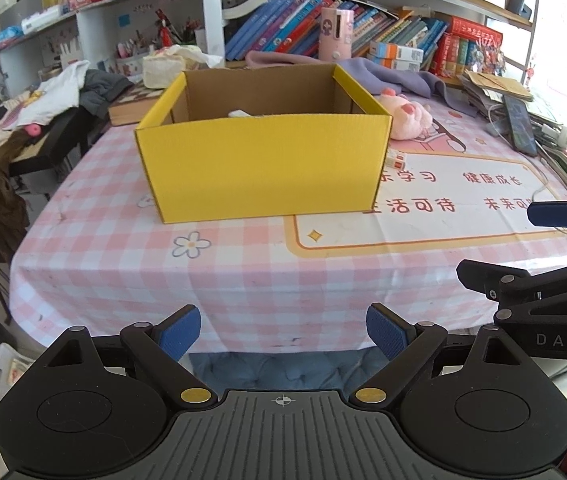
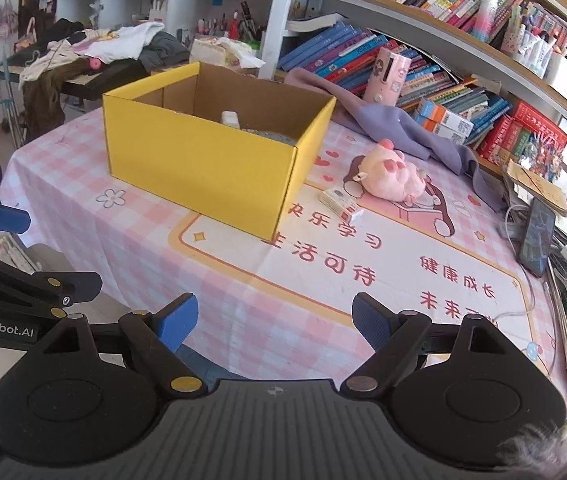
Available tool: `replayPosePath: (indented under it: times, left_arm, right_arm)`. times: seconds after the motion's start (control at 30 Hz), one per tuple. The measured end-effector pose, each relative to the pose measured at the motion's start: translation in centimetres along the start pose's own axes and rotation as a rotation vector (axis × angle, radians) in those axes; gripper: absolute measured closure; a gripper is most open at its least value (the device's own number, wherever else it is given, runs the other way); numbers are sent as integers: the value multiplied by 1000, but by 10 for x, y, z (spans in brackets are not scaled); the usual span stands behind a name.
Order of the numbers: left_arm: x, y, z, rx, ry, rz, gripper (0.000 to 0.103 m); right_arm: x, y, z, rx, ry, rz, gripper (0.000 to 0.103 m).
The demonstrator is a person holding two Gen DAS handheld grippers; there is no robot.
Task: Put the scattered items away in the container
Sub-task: 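Move the left tool toward the white card box while the right tool approaches the pink plush pig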
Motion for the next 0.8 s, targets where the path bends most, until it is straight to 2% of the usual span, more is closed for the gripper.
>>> replayPosePath:
  times: [0.8]
  left_arm:
    - [52,-24,34,-30,167,112,11]
  right_arm:
    - [55,16,5,-77,164,101,19]
Point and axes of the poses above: each gripper's, at about its wrist camera, not at the fingertips, and z roughly the way its jaws point, x to its right, y to its underside, the point moved 4 cm from there along z, roughly the way its jaws point, and after that the axes turned 1 degree about -x, right-handed, at the moved point
